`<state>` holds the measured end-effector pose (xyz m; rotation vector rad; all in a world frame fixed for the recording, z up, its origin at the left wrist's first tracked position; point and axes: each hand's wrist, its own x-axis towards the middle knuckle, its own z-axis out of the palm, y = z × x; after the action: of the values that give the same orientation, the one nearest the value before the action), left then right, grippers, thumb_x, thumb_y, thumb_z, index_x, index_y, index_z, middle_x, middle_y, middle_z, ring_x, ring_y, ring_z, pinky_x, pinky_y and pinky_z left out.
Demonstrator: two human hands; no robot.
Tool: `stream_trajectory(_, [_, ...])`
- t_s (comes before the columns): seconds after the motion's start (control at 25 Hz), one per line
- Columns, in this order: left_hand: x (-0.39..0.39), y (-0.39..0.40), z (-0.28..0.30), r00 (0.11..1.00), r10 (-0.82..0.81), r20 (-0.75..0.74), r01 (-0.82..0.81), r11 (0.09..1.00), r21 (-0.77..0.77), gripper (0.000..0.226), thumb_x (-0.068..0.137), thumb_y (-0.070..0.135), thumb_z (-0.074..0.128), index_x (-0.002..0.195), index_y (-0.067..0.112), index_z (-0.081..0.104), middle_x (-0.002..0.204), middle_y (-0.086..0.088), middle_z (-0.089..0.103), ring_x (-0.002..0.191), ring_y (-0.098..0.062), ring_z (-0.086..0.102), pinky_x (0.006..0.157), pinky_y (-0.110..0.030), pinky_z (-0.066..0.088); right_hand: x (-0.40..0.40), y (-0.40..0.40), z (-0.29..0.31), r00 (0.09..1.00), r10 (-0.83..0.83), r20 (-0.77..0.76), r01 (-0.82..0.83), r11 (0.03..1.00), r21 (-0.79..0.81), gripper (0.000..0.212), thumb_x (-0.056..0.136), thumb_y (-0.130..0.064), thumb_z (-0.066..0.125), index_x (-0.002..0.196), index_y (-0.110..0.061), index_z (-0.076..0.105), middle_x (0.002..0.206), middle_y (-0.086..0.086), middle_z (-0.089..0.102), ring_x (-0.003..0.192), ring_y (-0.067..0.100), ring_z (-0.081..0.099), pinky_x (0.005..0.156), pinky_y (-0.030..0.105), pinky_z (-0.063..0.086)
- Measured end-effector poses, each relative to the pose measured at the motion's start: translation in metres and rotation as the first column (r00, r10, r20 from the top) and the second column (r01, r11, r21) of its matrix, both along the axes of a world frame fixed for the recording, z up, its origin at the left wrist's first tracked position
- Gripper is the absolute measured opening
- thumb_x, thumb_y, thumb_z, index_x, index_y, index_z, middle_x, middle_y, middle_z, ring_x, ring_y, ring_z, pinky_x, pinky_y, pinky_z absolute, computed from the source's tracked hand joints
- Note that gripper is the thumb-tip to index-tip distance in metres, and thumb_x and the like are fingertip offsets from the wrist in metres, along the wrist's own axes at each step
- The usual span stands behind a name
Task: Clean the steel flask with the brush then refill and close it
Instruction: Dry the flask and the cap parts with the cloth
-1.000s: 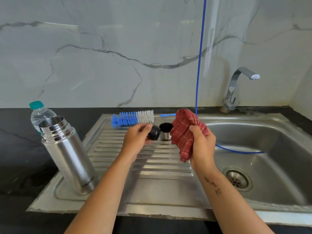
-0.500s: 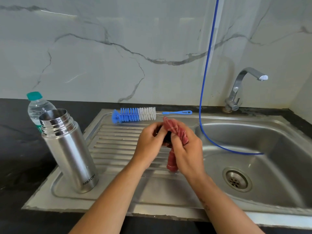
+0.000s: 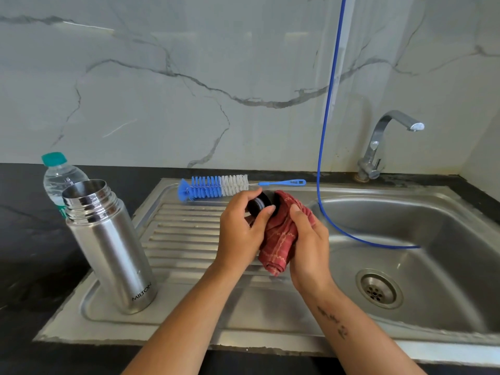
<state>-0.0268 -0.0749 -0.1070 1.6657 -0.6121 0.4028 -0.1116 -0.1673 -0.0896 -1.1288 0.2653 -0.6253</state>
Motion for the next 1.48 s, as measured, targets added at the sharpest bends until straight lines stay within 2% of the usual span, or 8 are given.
stream_trajectory(0.28, [-0.003,0.001,0.016,0.701,-0.488,-0.520,0.134,0.806,-0.576,0.032,0.087,0.014,0.076,0.117,0.007,0.068,0.113,-0.017,0.074,0.099,-0.027,0.075,0.079,-0.035,0.062,-0.008,0.001,0.008,0.983,-0.034,0.182,0.098,0.929,-0.356,0.037,0.109,-0.015,0.045,0.144,-0.020,0.056,0.117,-0.003,0.073,0.055,0.033,0.057,0.045,0.033,0.050])
stream_trajectory(0.4, [-0.014,-0.001,0.018,0.766,-0.451,-0.458,0.216,0.852,-0.476,0.022,0.088,0.008,0.076,0.110,0.010,0.070,0.098,-0.010,0.074,0.088,-0.021,0.074,0.074,-0.031,0.061,-0.003,0.001,-0.008,0.985,-0.004,0.172,0.124,0.712,-0.691,0.044,0.105,-0.017,0.053,0.149,-0.023,0.051,0.156,-0.008,0.048,0.136,0.015,0.054,0.112,0.037,0.046])
stream_trajectory(0.6, [-0.019,0.002,0.009,0.917,-0.326,-0.232,0.289,0.941,-0.179,0.036,0.074,0.025,0.086,0.108,0.022,0.074,0.104,0.000,0.077,0.100,-0.023,0.073,0.090,-0.044,0.060,-0.004,-0.006,0.005,0.995,-0.011,0.096,0.041,0.951,-0.307,0.029,0.110,-0.025,0.046,0.120,-0.030,0.072,0.085,0.010,0.077,0.075,0.037,0.071,0.085,0.067,0.055])
stream_trajectory(0.72, [-0.016,0.005,0.009,0.939,-0.277,-0.204,0.242,0.953,-0.183,0.038,0.076,0.012,0.086,0.111,0.020,0.073,0.108,0.002,0.077,0.102,-0.019,0.073,0.088,-0.038,0.060,-0.004,-0.004,0.004,0.999,-0.048,0.006,0.047,0.959,-0.279,0.031,0.109,-0.027,0.047,0.113,-0.016,0.076,0.091,0.016,0.077,0.089,0.034,0.075,0.087,0.060,0.057])
stream_trajectory(0.84, [0.004,0.014,0.013,0.936,-0.192,-0.295,0.084,0.936,-0.341,0.033,0.082,0.002,0.082,0.107,0.020,0.073,0.108,0.000,0.077,0.101,-0.020,0.073,0.084,-0.033,0.060,-0.009,0.009,0.002,1.000,0.018,0.021,-0.010,0.951,-0.309,0.032,0.108,-0.028,0.051,0.101,-0.004,0.072,0.076,0.024,0.073,0.068,0.048,0.069,0.066,0.063,0.058])
stream_trajectory(1.04, [0.009,0.019,0.022,0.695,-0.588,-0.414,0.191,0.706,-0.682,0.033,0.085,0.008,0.070,0.117,0.005,0.067,0.117,-0.018,0.073,0.109,-0.035,0.071,0.081,-0.037,0.062,-0.011,-0.006,0.019,0.979,-0.127,0.159,0.148,0.981,-0.126,0.032,0.110,-0.021,0.043,0.116,-0.005,0.070,0.072,0.029,0.066,0.046,0.038,0.054,0.046,0.038,0.047])
stream_trajectory(1.24, [-0.005,0.010,0.015,0.693,-0.600,-0.400,0.351,0.765,-0.540,0.036,0.078,0.002,0.079,0.113,0.004,0.071,0.107,-0.016,0.073,0.096,-0.029,0.074,0.080,-0.039,0.062,-0.011,-0.001,0.011,0.991,-0.013,0.135,0.065,0.919,-0.388,0.031,0.107,-0.019,0.051,0.133,-0.019,0.068,0.083,0.025,0.068,0.062,0.029,0.059,0.061,0.024,0.054])
stream_trajectory(1.48, [-0.006,0.010,0.010,0.847,-0.383,-0.370,0.257,0.902,-0.346,0.034,0.076,0.002,0.086,0.107,0.011,0.074,0.104,-0.011,0.078,0.099,-0.029,0.074,0.089,-0.046,0.061,-0.006,-0.004,-0.002,0.999,-0.048,0.010,0.046,0.870,-0.490,0.024,0.106,-0.030,0.055,0.121,-0.035,0.073,0.079,0.024,0.069,0.063,0.026,0.064,0.064,0.049,0.057])
